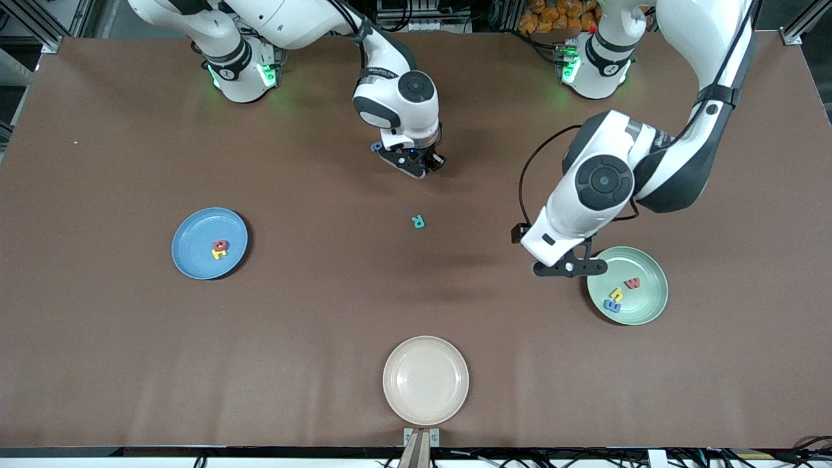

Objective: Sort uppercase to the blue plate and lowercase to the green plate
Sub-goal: 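Carry the M to the blue plate while the left gripper reaches the a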

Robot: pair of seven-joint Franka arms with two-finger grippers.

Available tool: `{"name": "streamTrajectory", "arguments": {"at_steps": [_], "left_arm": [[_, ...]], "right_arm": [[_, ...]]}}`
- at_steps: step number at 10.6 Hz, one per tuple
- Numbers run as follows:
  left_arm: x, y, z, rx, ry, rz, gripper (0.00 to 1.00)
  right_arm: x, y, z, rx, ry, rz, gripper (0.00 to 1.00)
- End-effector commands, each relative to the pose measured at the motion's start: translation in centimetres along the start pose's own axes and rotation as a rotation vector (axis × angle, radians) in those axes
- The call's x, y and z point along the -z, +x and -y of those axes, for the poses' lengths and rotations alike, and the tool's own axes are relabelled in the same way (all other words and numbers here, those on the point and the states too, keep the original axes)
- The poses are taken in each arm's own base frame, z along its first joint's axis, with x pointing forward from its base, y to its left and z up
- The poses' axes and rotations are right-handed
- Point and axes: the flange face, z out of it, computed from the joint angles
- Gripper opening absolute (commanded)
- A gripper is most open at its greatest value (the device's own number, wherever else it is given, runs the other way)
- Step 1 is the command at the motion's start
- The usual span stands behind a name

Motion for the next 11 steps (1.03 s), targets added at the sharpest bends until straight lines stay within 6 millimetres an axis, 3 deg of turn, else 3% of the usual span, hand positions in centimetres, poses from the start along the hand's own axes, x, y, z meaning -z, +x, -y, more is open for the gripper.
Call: {"name": "streamTrajectory", "arguments": {"at_steps": [1, 4, 6, 11], "left_arm": [[0.4, -3.0, -0.6, 0.015, 0.034, 0.006, 1.00], [-0.6, -6.2, -2.7, -0.034, 0.054, 0.028, 1.00], [-1.2, -8.2, -5.3, -0.013, 0.023, 0.053, 1.00], [-5.2, -13.4, -10.7, -0.011, -0.035, 0.036, 1.00]], "right_arm": [[1.8, 2.2, -0.3, 0.045, -0.015, 0.049, 0.31], [2.5, 6.2, -1.2, 0.173, -0.056, 0.061, 0.31], [3.6, 10.4, -2.1, 0.245, -0.074, 0.089, 0.29], [5.1, 23.5, -7.7, 0.454, -0.144, 0.180, 0.29]]}}
